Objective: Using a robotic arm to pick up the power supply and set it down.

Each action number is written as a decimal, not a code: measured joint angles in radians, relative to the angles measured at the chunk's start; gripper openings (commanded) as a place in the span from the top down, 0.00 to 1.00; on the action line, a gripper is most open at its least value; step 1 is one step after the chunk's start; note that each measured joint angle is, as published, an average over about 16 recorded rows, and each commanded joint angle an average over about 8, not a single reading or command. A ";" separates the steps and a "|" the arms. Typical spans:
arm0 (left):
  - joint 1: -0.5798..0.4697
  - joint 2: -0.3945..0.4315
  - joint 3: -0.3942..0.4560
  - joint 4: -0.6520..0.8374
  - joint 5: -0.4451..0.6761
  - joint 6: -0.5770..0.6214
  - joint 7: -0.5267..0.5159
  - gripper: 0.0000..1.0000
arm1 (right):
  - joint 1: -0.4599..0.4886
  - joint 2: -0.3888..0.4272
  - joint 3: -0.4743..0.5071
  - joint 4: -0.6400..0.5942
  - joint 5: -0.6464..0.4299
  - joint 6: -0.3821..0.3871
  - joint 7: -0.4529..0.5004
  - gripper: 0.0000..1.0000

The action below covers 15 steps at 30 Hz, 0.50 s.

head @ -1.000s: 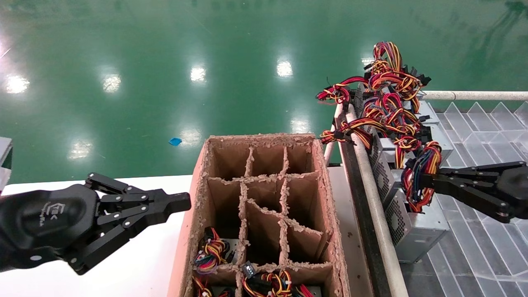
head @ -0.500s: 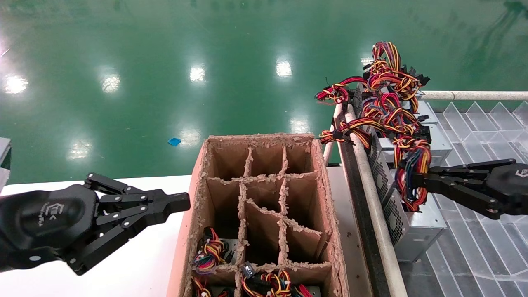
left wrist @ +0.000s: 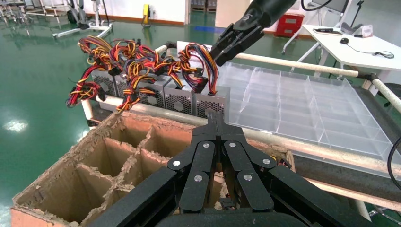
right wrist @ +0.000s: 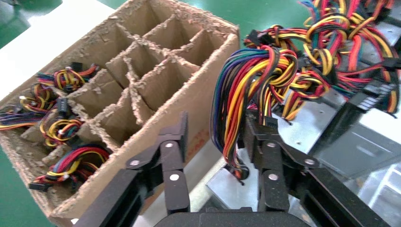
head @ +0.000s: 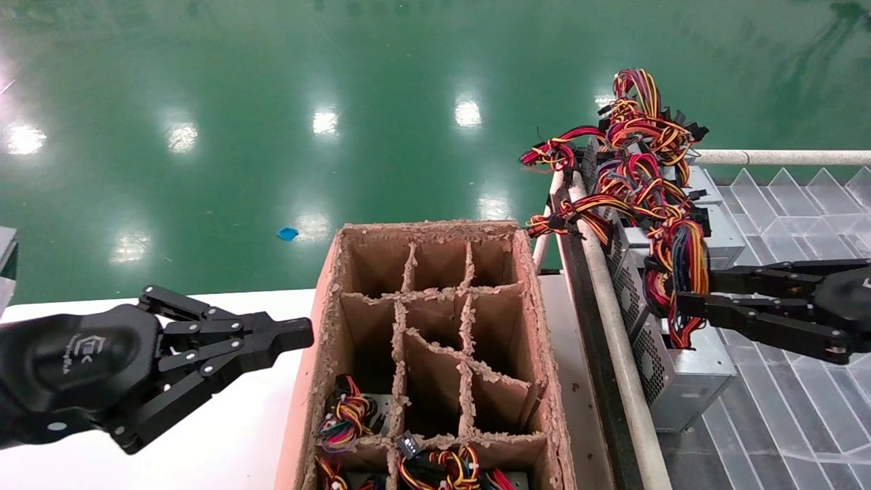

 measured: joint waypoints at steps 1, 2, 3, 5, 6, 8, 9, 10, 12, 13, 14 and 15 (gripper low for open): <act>0.000 0.000 0.000 0.000 0.000 0.000 0.000 1.00 | 0.003 0.001 0.000 0.000 -0.005 -0.006 0.002 0.00; 0.000 0.000 0.000 0.000 0.000 0.000 0.000 1.00 | 0.007 0.002 0.000 0.001 -0.011 -0.012 0.004 0.00; 0.000 0.000 0.000 0.000 0.000 0.000 0.000 1.00 | 0.012 0.002 -0.001 0.001 -0.018 -0.019 0.006 0.00; 0.000 0.000 0.000 0.000 0.000 0.000 0.000 1.00 | 0.023 0.002 -0.001 0.002 -0.033 -0.036 0.012 0.00; 0.000 0.000 0.000 0.000 0.000 0.000 0.000 1.00 | 0.029 0.002 0.000 0.002 -0.041 -0.044 0.016 0.00; 0.000 0.000 0.000 0.000 0.000 0.000 0.000 1.00 | 0.044 0.003 0.001 0.003 -0.055 -0.063 0.023 0.00; 0.000 0.000 0.000 0.000 0.000 0.000 0.000 1.00 | 0.052 0.004 0.003 0.003 -0.062 -0.072 0.027 0.00; 0.000 0.000 0.000 0.000 0.000 0.000 0.000 1.00 | 0.060 0.005 0.005 0.003 -0.069 -0.081 0.030 0.00; 0.000 0.000 0.000 0.000 0.000 0.000 0.000 1.00 | 0.078 0.008 0.010 0.004 -0.080 -0.098 0.036 0.00; 0.000 0.000 0.000 0.000 0.000 0.000 0.000 1.00 | 0.087 0.009 0.014 0.004 -0.084 -0.106 0.038 0.00; 0.000 0.000 0.000 0.000 0.000 0.000 0.000 1.00 | 0.096 0.011 0.018 0.004 -0.086 -0.112 0.039 0.00; 0.000 0.000 0.000 0.000 0.000 0.000 0.000 1.00 | 0.105 0.012 0.023 0.004 -0.085 -0.117 0.038 0.00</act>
